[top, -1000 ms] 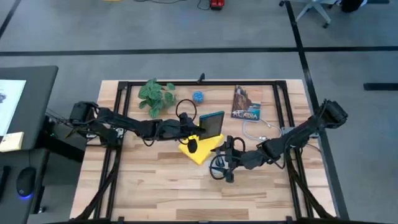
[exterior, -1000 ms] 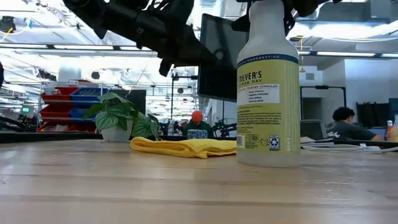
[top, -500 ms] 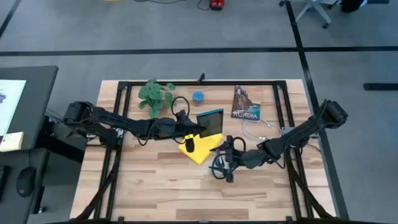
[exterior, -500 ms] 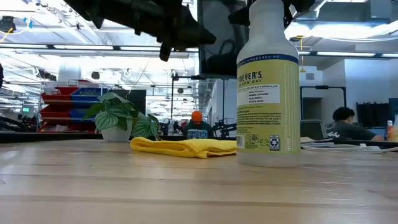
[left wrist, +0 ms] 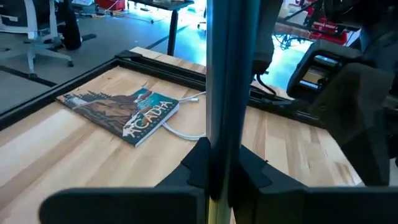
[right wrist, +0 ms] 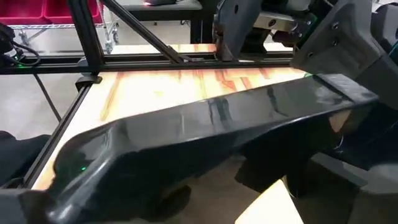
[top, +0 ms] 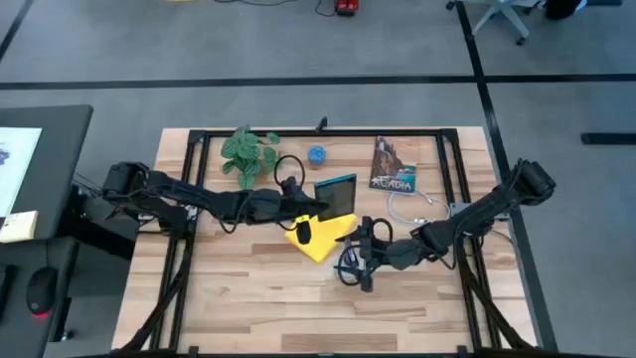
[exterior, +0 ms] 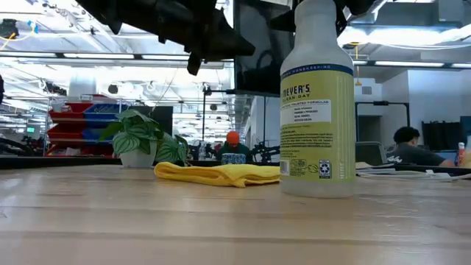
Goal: Apply microfiber cloth
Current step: Spray the front of the blue tablet using the white spray bottle
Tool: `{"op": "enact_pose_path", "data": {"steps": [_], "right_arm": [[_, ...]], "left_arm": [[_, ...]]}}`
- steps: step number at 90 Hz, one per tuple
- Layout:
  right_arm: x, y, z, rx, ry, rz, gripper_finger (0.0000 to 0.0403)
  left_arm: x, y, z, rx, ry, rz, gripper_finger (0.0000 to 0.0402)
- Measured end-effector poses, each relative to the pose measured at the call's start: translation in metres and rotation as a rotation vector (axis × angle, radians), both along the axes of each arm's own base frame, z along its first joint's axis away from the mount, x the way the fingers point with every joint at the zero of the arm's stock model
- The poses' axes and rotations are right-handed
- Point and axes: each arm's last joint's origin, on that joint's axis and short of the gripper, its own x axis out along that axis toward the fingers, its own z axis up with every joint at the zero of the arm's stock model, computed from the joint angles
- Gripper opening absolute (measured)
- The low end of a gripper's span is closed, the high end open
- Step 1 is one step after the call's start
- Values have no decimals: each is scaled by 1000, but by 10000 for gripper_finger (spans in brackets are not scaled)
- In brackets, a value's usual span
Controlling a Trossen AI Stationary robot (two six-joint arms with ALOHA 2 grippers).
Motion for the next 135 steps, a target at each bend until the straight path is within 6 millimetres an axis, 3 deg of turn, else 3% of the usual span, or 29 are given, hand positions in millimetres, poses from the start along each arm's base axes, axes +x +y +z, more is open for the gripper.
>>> {"op": "enact_pose_path", "data": {"steps": [15,36,48,81,103,135], "right_arm": [[0,0,-1,22,6,-9,309],[-1,0,-2,48,24,-20,220],[-1,-1,-3,45,26,-20,199],[-6,4,-3,60,51,-19,213],[-22,-2,4,112,127,-29,213],[-43,-12,13,115,236,-22,248]], "left_arm": [[0,0,0,0,0,-1,11],[0,0,0,0,0,-1,11],[0,0,0,0,0,-1,11],[-10,1,11,31,19,14,11],[-15,2,14,58,49,37,11],[-16,2,12,59,62,36,11]]}}
